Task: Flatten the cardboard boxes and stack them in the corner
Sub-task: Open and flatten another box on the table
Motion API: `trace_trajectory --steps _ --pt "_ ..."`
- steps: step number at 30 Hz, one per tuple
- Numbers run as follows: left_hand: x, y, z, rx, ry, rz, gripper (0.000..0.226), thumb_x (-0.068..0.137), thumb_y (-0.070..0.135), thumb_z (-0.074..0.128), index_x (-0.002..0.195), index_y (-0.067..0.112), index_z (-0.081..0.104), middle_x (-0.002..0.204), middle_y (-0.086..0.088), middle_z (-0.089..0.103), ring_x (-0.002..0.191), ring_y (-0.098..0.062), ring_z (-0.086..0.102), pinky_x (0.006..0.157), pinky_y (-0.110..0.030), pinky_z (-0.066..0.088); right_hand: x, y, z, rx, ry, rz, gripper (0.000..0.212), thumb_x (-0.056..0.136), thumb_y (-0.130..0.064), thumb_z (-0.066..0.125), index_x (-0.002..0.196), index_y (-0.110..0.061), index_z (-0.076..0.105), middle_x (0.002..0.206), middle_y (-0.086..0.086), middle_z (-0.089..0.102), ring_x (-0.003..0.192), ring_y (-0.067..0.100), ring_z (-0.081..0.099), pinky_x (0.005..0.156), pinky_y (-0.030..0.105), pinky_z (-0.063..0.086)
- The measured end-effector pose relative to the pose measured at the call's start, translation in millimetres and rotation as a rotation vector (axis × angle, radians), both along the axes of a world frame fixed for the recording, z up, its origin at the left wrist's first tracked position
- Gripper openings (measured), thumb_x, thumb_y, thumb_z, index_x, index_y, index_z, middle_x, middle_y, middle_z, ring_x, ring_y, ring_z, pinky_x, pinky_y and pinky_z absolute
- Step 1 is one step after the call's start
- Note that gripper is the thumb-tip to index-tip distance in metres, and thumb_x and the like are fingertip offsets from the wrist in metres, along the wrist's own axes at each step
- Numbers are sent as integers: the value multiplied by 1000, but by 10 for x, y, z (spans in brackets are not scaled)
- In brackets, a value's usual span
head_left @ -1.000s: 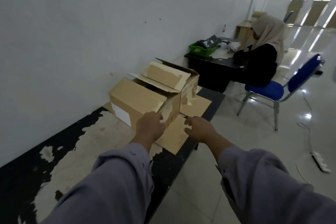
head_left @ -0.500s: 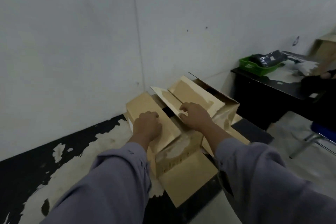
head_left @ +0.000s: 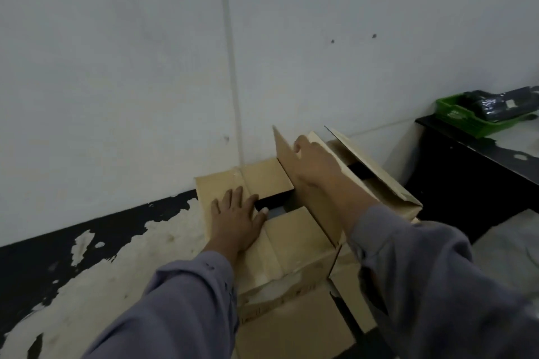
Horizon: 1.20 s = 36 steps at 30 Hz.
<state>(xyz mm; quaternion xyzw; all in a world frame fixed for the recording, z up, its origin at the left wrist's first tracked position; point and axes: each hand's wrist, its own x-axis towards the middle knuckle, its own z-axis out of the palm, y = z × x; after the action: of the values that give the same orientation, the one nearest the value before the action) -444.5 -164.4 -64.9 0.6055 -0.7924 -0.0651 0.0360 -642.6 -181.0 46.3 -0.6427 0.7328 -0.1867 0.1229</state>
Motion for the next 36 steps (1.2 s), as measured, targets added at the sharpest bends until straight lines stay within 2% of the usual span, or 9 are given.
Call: trace_trajectory --steps 3,10,18,21,24,28,31,34,36 --pt "-118 -51 16 17 -14 68 69 90 71 18 150 37 20 163 -1 5 149 -26 1 117 -53 3 -363 -195 27 90 211 -67 53 89 -9 43 139 -17 31 135 15 44 121 38 47 94 50 46" --pt "-414 -102 392 136 -27 190 85 83 34 55 153 27 9 161 -6 6 147 -31 6 117 -50 14 -601 -307 -568 252 466 152 55 97 -22 25 152 -20 18 162 12 -4 148 34 -8 109 70 -8" --pt "-168 -89 1103 143 -239 367 77 89 11 52 153 25 12 159 -5 14 134 -32 37 104 -49 32 -492 -533 -831 264 414 369 104 75 -81 41 154 -30 -3 161 10 -16 147 34 -17 105 71 -12" --pt "-55 4 1205 64 -553 511 69 91 20 51 151 19 17 145 -12 36 128 -32 40 104 -54 31 -450 -609 -887 184 456 493 98 78 -71 51 154 -30 4 162 8 -8 148 31 -10 108 70 -6" --pt "44 175 1120 84 -675 635 70 94 30 45 153 18 11 159 -22 5 144 -42 12 110 -63 18 -462 -656 -938 72 480 543 80 87 -61 46 153 -26 15 162 5 5 149 24 1 112 68 3" --pt "268 506 728 -22 -543 719 62 98 45 25 154 23 11 160 -18 -9 146 -41 -4 113 -63 5 -491 -735 -967 -65 300 608 62 93 -56 44 146 -27 33 154 5 33 142 24 29 113 60 12" --pt "350 697 317 140 -202 888 63 96 57 17 151 27 15 158 -14 14 144 -37 13 111 -63 6 -515 -827 -878 -143 -85 570 48 94 -57 42 130 -26 45 123 7 63 104 29 61 96 48 47" --pt "308 768 98 274 158 1020 65 93 66 11 141 27 26 148 -13 34 131 -37 37 108 -60 23 -493 -946 -732 -232 -151 524 38 97 -55 36 112 -22 48 92 6 66 77 24 63 66 37 54" --pt "259 736 45 173 103 985 69 92 68 12 142 22 27 149 -13 33 133 -36 35 109 -58 24 -430 -1089 -649 -217 -181 484 41 98 -53 36 114 -17 50 94 8 66 82 28 64 69 38 53"
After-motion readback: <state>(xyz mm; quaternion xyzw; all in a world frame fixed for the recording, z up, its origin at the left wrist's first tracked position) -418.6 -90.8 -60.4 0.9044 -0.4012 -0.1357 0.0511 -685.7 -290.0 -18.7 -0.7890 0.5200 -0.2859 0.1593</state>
